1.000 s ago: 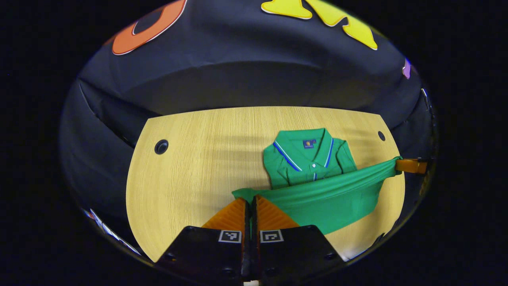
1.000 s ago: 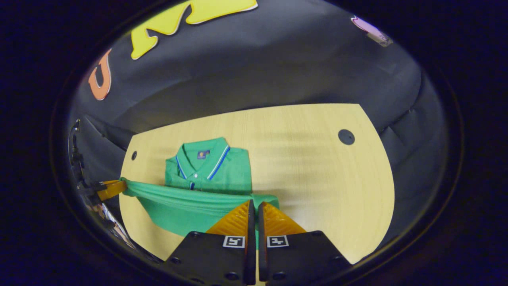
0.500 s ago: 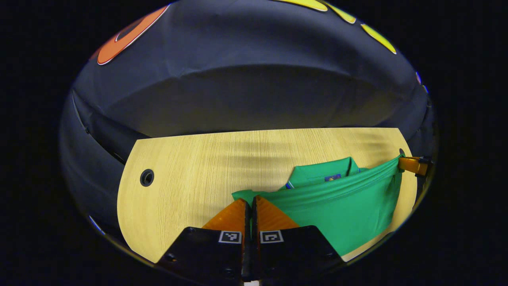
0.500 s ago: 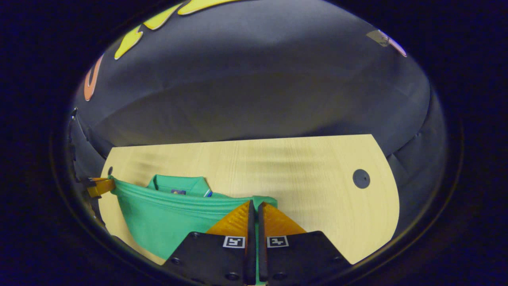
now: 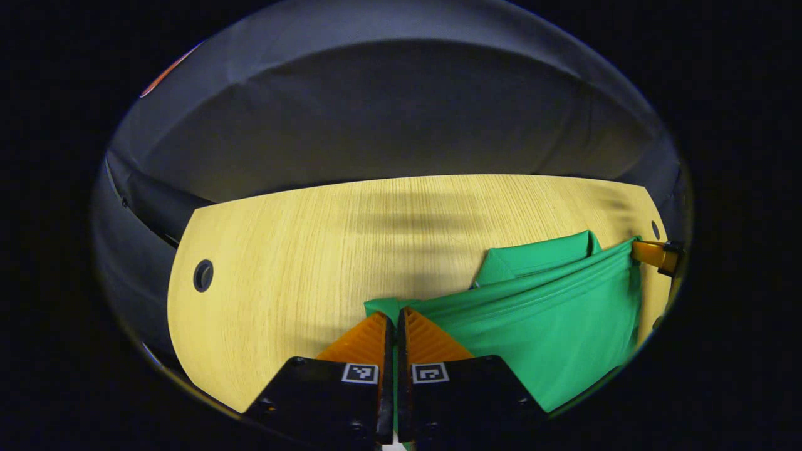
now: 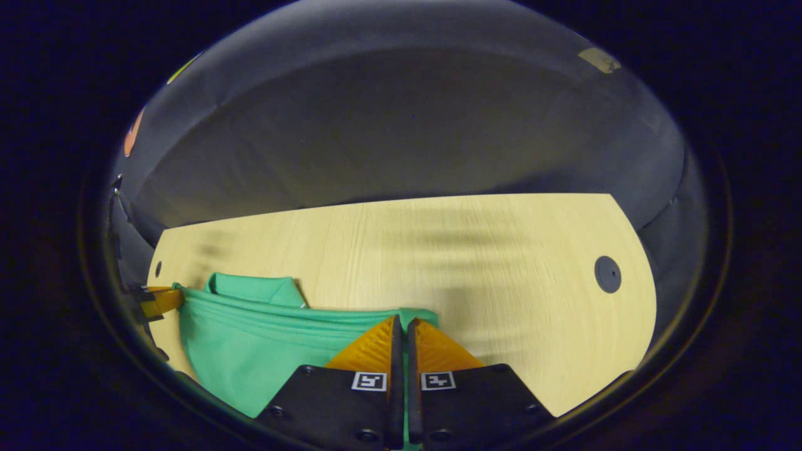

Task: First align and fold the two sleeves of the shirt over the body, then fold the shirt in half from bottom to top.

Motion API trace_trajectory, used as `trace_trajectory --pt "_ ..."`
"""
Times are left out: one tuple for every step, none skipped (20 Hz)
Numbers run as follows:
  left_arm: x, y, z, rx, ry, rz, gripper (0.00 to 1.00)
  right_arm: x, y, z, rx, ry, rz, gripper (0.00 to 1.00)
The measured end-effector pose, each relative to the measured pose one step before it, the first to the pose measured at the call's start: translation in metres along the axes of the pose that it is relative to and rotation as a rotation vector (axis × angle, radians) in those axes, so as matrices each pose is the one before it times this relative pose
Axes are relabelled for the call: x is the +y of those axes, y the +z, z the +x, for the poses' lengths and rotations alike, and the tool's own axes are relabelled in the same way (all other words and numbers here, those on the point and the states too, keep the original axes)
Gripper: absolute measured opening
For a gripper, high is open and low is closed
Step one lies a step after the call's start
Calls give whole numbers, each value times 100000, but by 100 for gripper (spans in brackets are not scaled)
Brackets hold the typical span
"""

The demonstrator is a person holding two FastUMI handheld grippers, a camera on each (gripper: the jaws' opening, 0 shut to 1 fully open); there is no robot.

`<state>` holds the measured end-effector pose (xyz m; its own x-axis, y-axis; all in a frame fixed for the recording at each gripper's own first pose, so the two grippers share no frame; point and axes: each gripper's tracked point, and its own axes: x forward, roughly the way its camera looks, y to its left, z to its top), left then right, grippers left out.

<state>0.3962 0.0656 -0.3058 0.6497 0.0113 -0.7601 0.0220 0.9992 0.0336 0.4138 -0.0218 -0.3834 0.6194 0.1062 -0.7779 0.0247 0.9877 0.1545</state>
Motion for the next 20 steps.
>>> trace_trajectory --pt "-276 -76 29 -475 -1074 -1047 7 -184 -60 89 199 -1289 -713 5" --pt "120 46 -395 -411 -206 -1399 12 -237 55 -304 116 -1494 -1061 14" --pt "340 -5 -528 -178 256 -1316 19 364 96 -553 -409 1377 -176 11" --pt "449 131 -486 -77 821 -834 38 -70 401 -455 -1140 -87 -549 7" --pt "187 -32 -551 -168 -292 -954 54 -146 420 -665 -1655 250 -47 12" --pt "-228 84 -802 -306 -1270 -1414 48 -194 583 -919 -1327 -345 958 17" --pt "-221 351 -896 -1722 -966 -1480 61 209 453 -1416 -1241 1015 1855 33" --pt "149 652 -1189 -2416 -861 -1520 67 -50 475 -1198 -1503 305 1245 48" --pt "146 599 -1421 -2406 -33 -1364 71 -346 651 -1243 -1981 -266 -18 64" --pt "200 682 -1491 -2166 -350 -1089 80 -328 450 -1394 -1960 -1198 -946 80" --pt "-52 436 -1223 -1936 -859 -864 84 -146 568 -1459 -2155 -207 -983 98" --pt "-144 445 -1585 -1421 -810 -612 88 -51 631 -1712 -2523 -11 -909 96" --pt "-87 660 -1538 -2853 108 89 89 323 429 -1624 -1691 342 -601 93" --pt "-119 661 -1710 -3021 -380 126 89 308 516 -1836 -1736 747 -937 95" --pt "-417 613 -1935 -2635 -616 468 89 -77 355 -2094 -1286 -701 -1963 94" --pt "-9 692 -1939 -2929 168 833 89 -20 632 -2043 -2606 -1207 -2155 96" --pt "10 625 -2133 -2862 685 1387 89 493 964 -2238 -3647 32 -2189 96" --pt "23 835 -2112 -3463 559 892 89 8 1091 -2341 -4037 -1804 -2003 96" --pt "21 812 -2022 -3614 409 172 89 -10 995 -2614 -4397 -930 -982 93" --pt "-286 548 -1974 -2991 -932 -438 89 494 1037 -2771 -3959 478 136 93"
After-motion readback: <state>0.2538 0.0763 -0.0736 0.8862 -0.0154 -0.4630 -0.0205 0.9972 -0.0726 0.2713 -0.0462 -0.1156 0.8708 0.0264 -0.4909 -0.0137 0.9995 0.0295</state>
